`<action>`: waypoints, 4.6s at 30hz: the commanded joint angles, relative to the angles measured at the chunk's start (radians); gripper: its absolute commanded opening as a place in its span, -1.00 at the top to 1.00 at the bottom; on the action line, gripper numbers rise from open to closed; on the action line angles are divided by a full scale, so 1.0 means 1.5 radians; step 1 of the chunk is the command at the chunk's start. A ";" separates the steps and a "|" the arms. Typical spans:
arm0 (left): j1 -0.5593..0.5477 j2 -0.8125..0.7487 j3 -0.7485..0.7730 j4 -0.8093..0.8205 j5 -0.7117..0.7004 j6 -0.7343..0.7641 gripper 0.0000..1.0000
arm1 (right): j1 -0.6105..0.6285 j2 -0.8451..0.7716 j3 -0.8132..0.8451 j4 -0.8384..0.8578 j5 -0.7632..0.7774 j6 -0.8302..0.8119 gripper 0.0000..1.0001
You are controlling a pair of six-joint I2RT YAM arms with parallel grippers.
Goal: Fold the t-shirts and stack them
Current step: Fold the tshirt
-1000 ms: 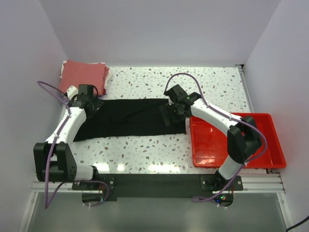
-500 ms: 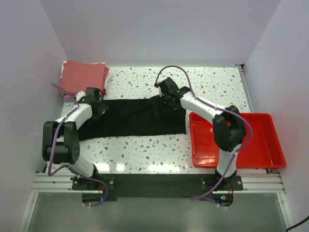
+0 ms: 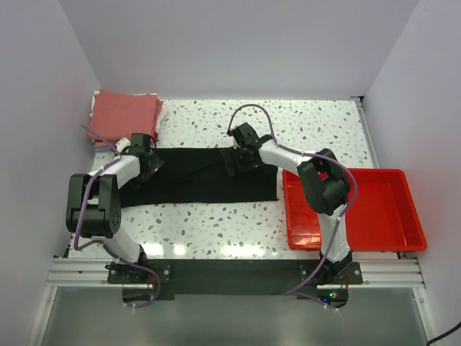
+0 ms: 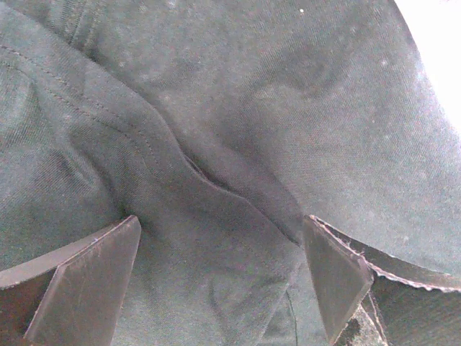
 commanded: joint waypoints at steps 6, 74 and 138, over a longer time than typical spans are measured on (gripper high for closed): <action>0.005 0.031 -0.016 -0.021 -0.045 -0.001 -1.00 | -0.005 -0.137 -0.260 0.002 0.003 0.042 -0.98; -0.272 0.487 0.758 0.015 0.292 0.514 -1.00 | 0.417 -0.285 -0.200 -0.018 -0.111 0.106 -0.98; -0.498 -0.468 -0.369 -0.239 0.209 -0.200 0.97 | 0.310 -0.510 -0.624 0.155 -0.124 0.436 -0.35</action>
